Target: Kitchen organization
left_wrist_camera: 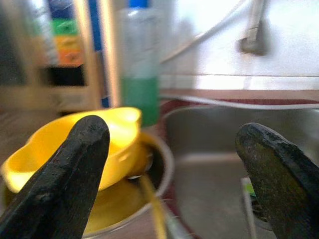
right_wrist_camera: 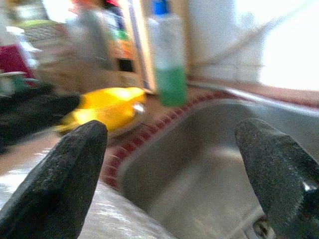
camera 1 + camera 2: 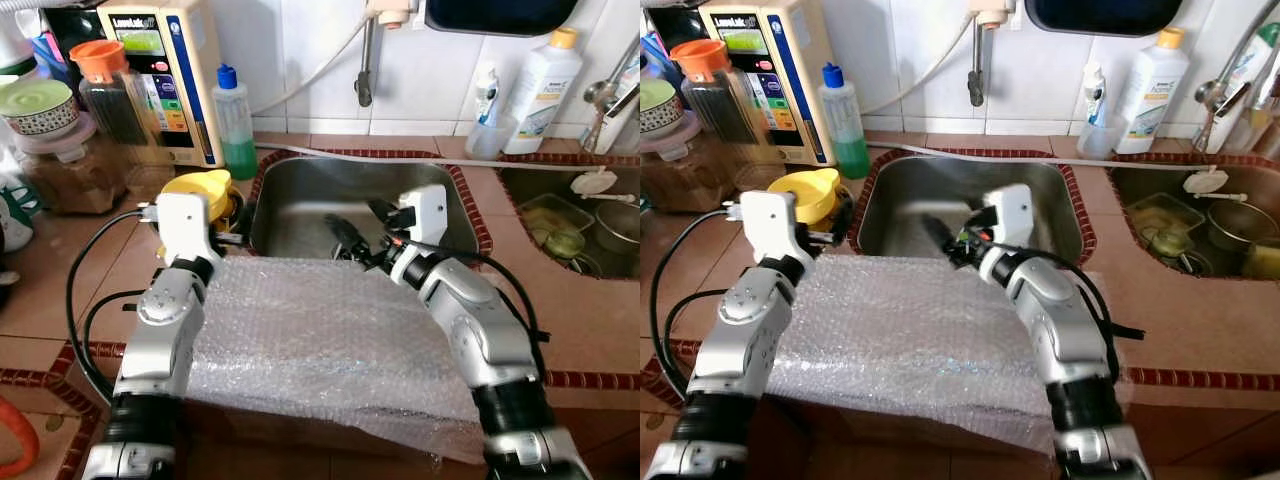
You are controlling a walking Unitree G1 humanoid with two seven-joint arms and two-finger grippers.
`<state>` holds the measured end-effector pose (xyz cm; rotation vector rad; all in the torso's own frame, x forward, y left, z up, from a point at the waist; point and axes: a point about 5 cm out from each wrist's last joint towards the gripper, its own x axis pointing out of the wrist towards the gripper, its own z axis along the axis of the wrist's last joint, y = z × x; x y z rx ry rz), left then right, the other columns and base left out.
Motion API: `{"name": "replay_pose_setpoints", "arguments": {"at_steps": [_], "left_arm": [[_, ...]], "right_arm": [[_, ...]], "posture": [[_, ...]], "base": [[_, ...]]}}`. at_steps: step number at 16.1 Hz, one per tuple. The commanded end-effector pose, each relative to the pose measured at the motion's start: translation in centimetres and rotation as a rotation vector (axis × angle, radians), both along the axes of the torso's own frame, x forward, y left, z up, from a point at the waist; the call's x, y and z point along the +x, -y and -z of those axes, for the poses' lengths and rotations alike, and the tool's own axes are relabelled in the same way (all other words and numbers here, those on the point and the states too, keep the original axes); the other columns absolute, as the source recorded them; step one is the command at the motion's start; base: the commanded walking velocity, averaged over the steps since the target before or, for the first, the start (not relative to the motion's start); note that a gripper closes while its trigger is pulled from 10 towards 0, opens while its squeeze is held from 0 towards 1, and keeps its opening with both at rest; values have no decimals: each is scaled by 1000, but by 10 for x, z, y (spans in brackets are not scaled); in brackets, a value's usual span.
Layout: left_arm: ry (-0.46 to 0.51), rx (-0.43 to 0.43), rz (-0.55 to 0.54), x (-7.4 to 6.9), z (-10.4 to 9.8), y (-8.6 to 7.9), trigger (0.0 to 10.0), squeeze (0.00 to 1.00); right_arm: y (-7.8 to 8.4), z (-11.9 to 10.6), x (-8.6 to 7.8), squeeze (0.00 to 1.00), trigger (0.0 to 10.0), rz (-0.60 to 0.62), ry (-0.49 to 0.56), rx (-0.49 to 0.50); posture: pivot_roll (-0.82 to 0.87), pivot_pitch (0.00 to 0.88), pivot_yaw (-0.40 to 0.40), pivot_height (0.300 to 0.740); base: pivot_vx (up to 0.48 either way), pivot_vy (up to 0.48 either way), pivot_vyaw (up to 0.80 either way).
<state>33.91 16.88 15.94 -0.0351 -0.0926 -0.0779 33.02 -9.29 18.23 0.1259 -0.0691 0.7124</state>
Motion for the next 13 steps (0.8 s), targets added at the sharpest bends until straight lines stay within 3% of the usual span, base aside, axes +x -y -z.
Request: {"name": "replay_pose_setpoints", "arguments": {"at_steps": [1, 3, 4, 5, 6, 10, 13], "left_arm": [[-3, -4, -55, 5, -1, -5, 10000, 1000], [-58, -17, -156, 14, 6, -15, 10000, 1000], [-67, -52, -175, 16, 6, -17, 10000, 1000], [-67, -74, -172, 19, 5, -17, 10000, 510], [-71, -83, -177, 22, 5, -17, 10000, 0], [-109, -165, -243, 35, 4, -18, 10000, 0], [-126, -181, -263, 38, 5, -21, 10000, 0]], "right_arm": [[-7, -7, -9, 1000, 10000, -55, 20, -8], [-15, -11, -20, 1000, 10000, -110, 26, -12], [-18, -12, -24, 906, 10000, -133, 27, -7], [-21, -14, -28, 27, 10000, -157, 44, -6], [-24, -15, -32, 0, 10000, -177, 41, 1], [-36, -20, -49, 0, 10000, -249, 54, -10], [-35, -19, -53, 0, 10000, -241, 49, -1]], "posture": [[-227, 21, 66, 740], [-232, 18, 66, 740], [-232, 18, 66, 740], [-233, 18, 65, 740], [-233, 22, 64, 740], [-240, 32, 65, 740], [-249, 40, 71, 740]], "base": [[0, 0, 0], [0, 0, 0], [0, 0, 0], [0, 0, 0], [0, 0, 0], [0, 0, 0], [0, 0, 0]]}}
